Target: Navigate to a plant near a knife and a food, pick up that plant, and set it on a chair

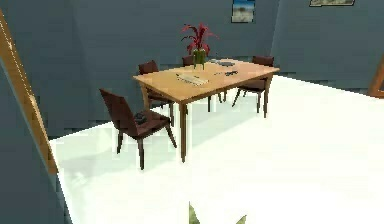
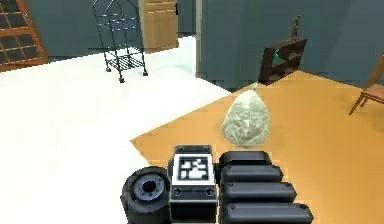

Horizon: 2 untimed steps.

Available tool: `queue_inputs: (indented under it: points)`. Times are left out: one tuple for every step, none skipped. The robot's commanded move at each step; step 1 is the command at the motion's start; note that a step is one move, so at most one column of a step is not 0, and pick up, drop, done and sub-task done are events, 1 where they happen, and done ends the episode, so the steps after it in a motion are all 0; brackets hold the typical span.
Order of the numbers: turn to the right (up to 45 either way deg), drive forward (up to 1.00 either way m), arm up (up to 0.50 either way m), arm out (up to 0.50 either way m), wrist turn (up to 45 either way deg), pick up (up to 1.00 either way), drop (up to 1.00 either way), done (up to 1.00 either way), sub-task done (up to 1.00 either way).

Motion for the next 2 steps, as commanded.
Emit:
queue_inputs:
  points:
    - [-3.0,0.00,0.00,0.00,0.0,0.00,0.00,0.00,0.00]
    - [0.0,1.00,0.00,0.00,0.0,0.00,0.00,0.00,0.00]
